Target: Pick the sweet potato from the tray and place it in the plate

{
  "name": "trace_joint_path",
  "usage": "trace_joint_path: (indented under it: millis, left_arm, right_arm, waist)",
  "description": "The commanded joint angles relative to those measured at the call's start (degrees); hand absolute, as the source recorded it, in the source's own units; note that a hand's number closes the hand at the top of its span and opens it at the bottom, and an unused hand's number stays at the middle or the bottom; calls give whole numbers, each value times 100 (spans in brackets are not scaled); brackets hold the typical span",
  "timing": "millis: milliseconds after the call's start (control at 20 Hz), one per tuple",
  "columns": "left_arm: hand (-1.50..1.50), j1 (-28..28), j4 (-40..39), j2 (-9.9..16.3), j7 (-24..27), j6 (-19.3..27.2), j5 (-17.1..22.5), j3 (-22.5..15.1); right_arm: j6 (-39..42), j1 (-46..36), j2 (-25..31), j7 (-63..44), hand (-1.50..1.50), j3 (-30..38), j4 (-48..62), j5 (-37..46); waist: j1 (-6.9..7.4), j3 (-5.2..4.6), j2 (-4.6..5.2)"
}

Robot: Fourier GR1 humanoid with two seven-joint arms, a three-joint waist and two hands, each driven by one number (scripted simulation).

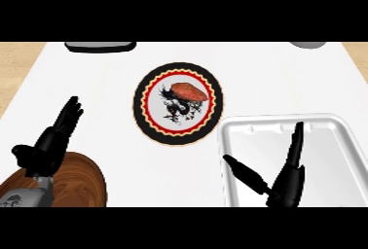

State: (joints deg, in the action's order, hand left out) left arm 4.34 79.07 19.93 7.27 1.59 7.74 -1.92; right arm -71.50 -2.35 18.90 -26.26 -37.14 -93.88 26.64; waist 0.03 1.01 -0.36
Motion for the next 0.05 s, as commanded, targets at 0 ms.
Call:
trace_joint_path:
  millis: [0]
  left_arm:
    - [0, -37, -272, -222, 35, -32, 9, 23]
  right_arm:
    - [-196, -4, 121, 558, -150, 146, 106, -568]
  waist:
    - [6, -94, 43]
